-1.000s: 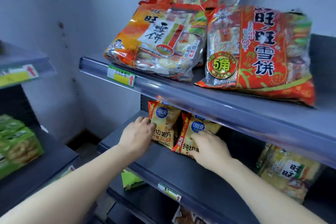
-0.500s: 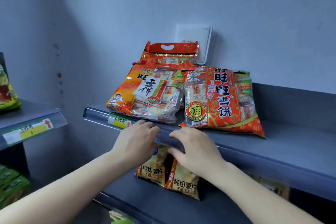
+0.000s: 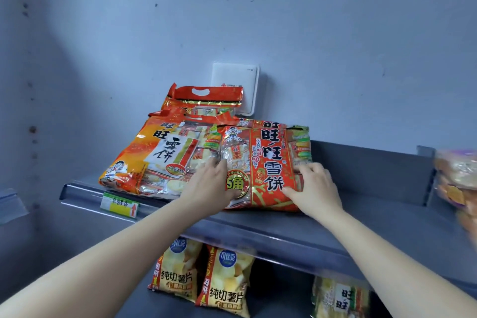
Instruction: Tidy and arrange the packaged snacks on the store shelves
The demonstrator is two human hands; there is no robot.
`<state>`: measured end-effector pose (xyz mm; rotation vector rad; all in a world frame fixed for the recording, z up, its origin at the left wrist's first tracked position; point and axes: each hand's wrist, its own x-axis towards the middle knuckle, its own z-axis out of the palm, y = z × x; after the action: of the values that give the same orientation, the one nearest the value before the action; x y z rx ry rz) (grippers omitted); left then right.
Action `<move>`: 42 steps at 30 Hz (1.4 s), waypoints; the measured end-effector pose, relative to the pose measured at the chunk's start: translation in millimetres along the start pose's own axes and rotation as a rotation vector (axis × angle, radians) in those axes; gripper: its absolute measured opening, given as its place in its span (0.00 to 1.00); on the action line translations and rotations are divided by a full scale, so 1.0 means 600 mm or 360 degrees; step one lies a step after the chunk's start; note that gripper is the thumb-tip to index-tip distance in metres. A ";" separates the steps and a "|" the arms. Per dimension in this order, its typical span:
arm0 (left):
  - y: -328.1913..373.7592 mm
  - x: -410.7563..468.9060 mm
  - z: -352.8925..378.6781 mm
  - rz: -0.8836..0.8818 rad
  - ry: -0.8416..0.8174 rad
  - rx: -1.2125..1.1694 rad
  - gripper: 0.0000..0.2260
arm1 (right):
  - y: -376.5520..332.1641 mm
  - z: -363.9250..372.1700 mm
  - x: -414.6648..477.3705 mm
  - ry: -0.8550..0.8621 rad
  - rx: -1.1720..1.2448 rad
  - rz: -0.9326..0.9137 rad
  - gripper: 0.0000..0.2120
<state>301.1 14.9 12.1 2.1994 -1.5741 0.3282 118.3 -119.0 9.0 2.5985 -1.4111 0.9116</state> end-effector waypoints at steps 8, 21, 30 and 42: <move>0.015 0.064 0.016 -0.0279 -0.0049 -0.0563 0.50 | 0.046 0.018 0.060 -0.0368 0.1054 0.0389 0.42; 0.014 0.233 -0.030 0.0380 -0.0382 0.0302 0.60 | 0.001 -0.038 0.172 0.0194 0.0298 0.0085 0.31; 0.001 0.259 -0.027 0.0373 -0.0449 0.0442 0.61 | -0.037 -0.021 0.312 -0.0219 -0.0178 -0.0029 0.24; 0.054 0.243 0.000 0.0444 0.0305 0.0536 0.51 | -0.006 -0.060 0.325 0.0175 -0.0007 -0.0268 0.01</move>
<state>319.2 -117.3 79.8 2.0988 -1.8225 0.9198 184.2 -252.4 140.4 2.5718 -1.1469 1.0086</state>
